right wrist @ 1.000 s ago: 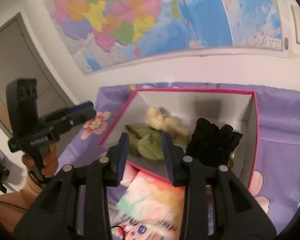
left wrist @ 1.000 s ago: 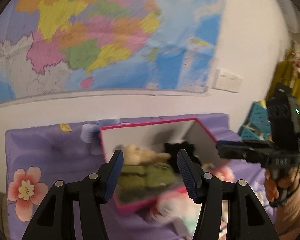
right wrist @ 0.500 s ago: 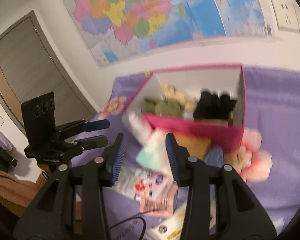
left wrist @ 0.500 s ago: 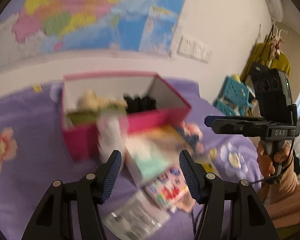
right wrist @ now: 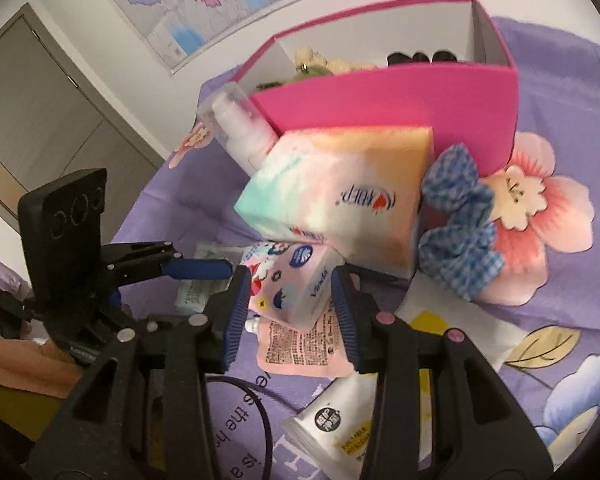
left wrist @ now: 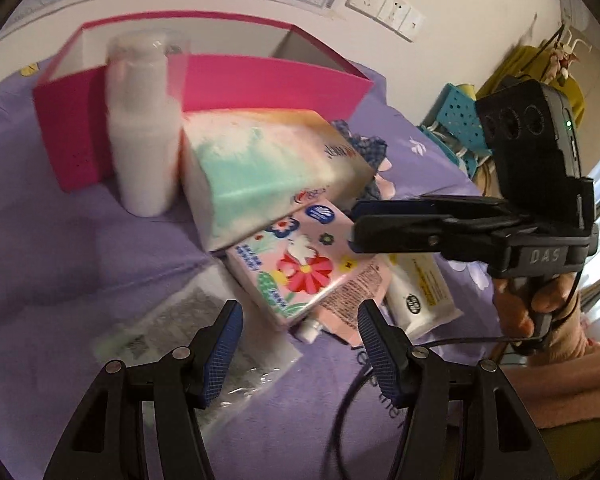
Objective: Organize soft objects
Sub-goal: 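Move the right tool back over the remaining items, then grasp the pink floral tissue pack with the right tool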
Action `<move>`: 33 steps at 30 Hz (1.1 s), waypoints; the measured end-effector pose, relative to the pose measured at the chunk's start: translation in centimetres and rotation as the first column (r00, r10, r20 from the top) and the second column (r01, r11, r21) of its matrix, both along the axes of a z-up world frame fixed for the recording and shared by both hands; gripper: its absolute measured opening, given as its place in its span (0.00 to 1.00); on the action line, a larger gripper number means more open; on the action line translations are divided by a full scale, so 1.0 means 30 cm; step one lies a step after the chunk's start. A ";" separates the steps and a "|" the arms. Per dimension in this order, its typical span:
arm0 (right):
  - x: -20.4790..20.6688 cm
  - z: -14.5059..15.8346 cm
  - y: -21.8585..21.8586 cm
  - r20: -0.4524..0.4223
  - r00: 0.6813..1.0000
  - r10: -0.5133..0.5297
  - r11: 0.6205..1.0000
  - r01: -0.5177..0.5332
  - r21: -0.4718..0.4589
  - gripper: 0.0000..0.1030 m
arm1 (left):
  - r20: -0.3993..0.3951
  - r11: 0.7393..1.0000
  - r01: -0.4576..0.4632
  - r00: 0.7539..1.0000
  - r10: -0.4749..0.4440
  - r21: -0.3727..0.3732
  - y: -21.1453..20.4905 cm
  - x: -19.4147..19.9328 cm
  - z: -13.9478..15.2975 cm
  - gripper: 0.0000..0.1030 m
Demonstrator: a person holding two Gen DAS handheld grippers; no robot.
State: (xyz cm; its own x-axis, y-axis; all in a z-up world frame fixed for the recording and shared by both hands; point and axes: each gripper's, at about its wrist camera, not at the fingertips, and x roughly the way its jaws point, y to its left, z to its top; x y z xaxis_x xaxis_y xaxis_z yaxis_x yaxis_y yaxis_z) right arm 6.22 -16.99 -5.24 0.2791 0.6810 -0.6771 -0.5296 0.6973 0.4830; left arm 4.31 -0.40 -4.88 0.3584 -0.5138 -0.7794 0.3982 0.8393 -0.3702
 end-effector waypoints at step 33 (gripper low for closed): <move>-0.036 0.205 -0.099 0.187 0.981 -0.057 0.998 0.051 0.040 0.37 | 0.217 0.997 0.046 0.976 -0.033 -0.055 -0.075 0.073 0.249 0.47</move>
